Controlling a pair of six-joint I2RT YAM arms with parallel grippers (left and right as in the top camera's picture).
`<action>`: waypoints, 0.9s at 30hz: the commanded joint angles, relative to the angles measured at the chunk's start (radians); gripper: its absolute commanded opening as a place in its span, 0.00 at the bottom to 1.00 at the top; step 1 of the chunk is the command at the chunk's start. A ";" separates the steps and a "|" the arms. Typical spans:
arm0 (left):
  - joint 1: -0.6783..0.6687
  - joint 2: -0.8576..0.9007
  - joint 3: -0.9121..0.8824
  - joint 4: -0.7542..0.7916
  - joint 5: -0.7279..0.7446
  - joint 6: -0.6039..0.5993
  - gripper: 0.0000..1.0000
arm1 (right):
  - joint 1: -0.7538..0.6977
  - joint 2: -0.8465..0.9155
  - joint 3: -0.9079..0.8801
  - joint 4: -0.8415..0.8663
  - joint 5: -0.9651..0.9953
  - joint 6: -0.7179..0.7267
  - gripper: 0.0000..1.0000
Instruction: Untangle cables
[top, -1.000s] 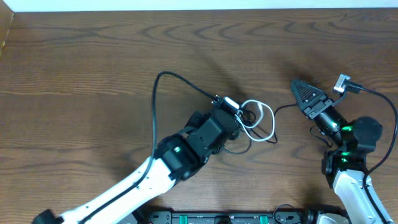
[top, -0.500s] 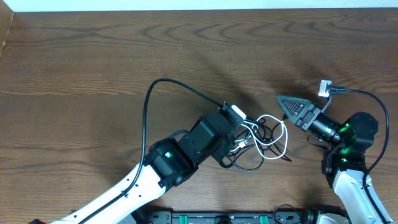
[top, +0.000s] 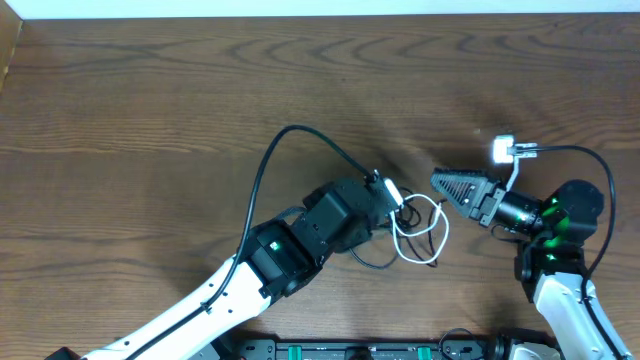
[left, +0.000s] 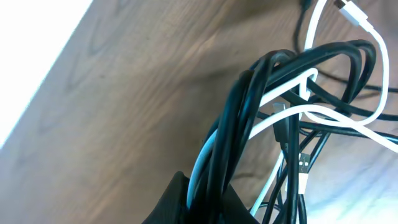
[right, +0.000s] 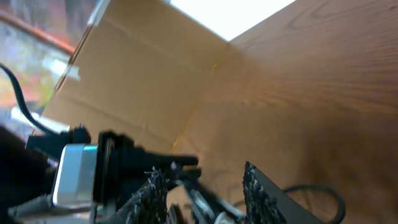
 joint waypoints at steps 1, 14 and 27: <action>0.001 -0.001 0.008 0.013 -0.065 0.137 0.08 | 0.052 -0.005 0.014 0.002 -0.030 -0.049 0.38; 0.001 -0.001 0.008 0.054 -0.092 0.194 0.07 | 0.154 -0.005 0.014 -0.206 0.109 -0.183 0.34; 0.001 -0.001 0.008 0.054 -0.095 0.194 0.07 | 0.154 -0.005 0.014 -0.226 0.092 -0.175 0.16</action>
